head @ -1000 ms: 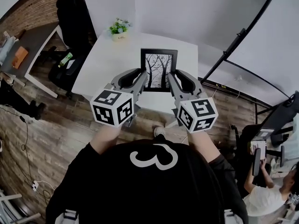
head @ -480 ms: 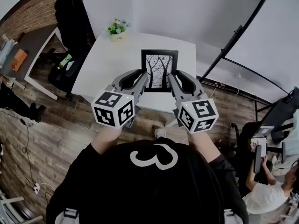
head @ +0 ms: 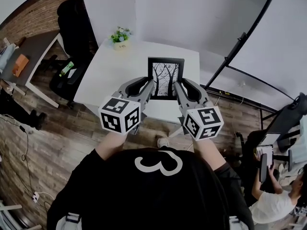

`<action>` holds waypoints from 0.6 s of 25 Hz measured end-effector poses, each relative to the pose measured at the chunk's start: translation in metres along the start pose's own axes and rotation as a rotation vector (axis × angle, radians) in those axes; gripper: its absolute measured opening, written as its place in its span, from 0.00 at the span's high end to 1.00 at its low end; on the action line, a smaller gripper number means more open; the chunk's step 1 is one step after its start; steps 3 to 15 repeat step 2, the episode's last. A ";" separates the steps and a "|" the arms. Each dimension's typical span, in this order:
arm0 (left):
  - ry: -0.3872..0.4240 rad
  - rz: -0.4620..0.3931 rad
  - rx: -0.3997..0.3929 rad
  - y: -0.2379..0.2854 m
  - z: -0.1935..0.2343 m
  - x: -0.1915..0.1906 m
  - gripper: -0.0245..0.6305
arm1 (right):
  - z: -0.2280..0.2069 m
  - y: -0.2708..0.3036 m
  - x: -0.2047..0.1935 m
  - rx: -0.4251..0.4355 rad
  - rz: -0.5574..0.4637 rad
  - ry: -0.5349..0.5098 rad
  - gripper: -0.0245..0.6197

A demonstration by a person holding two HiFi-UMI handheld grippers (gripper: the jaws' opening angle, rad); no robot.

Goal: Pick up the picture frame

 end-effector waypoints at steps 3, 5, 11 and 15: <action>0.002 0.000 -0.002 0.000 0.000 0.000 0.82 | 0.000 0.000 0.000 -0.001 0.000 0.002 0.81; 0.002 0.000 -0.002 0.000 0.000 0.000 0.82 | 0.000 0.000 0.000 -0.001 0.000 0.002 0.81; 0.002 0.000 -0.002 0.000 0.000 0.000 0.82 | 0.000 0.000 0.000 -0.001 0.000 0.002 0.81; 0.002 0.000 -0.002 0.000 0.000 0.000 0.82 | 0.000 0.000 0.000 -0.001 0.000 0.002 0.81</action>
Point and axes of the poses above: the fingertips, and each gripper's own axes: y forward along the fingers, z to its left, x out of its top, the point moved 9 cm from there along -y, backward along the fingers, and after that the axes turned 4 degrees about y, right-handed, at the moved point
